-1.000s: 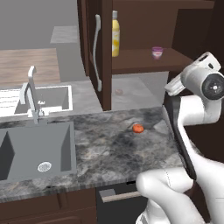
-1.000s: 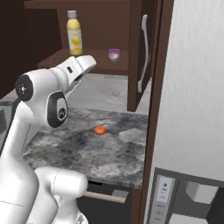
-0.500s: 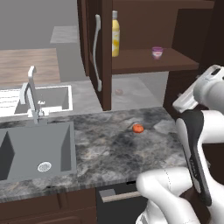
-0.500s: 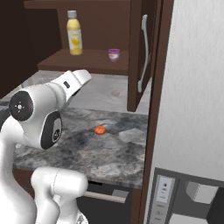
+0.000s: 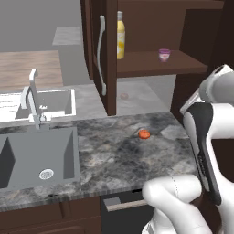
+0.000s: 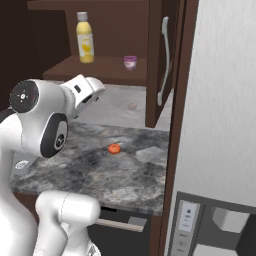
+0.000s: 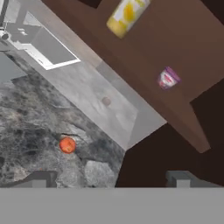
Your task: Pick the jam and jam from the counter and place them in the cabinets closest to them.
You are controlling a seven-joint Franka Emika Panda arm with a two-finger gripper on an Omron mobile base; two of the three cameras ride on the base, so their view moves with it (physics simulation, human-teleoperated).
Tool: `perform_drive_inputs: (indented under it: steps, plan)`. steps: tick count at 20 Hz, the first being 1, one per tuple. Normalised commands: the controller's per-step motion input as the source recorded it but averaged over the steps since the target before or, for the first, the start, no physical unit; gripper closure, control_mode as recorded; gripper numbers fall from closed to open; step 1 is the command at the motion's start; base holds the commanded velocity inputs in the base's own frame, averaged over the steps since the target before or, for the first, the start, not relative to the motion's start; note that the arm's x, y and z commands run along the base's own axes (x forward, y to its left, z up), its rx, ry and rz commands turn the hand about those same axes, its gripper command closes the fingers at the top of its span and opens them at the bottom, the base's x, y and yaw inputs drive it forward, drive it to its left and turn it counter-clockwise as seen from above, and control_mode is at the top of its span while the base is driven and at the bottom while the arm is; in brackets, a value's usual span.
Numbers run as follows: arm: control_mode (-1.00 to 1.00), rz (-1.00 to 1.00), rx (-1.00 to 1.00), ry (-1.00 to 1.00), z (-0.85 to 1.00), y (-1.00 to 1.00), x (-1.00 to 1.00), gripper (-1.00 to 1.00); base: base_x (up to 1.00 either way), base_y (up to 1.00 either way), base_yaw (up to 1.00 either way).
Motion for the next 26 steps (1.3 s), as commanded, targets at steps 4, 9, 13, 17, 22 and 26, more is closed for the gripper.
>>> perform_drive_inputs:
  steps: [4,9,13,17,22,26]
  plan:
    - [-1.0,-0.01,-0.01,0.37,-0.12,0.03,-0.24,-1.0,0.0,0.0,0.0]
    - [-1.0,0.0,-0.03,0.28,-0.33,0.0,-0.68,-1.0,0.0,0.0,0.0]
    - [-1.0,0.0,0.0,0.07,-0.48,0.01,-0.98,-1.0,0.0,0.0,0.0]
    - [-1.0,0.0,-0.03,-0.09,-0.68,0.12,-0.99,-1.0,0.0,0.0,0.0]
    - [-1.0,0.01,-0.01,-0.01,-0.14,0.01,-0.14,-1.0,0.0,0.0,0.0]
    - [-1.0,0.0,0.0,0.0,0.0,0.0,0.0,-1.0,0.0,0.0,0.0]
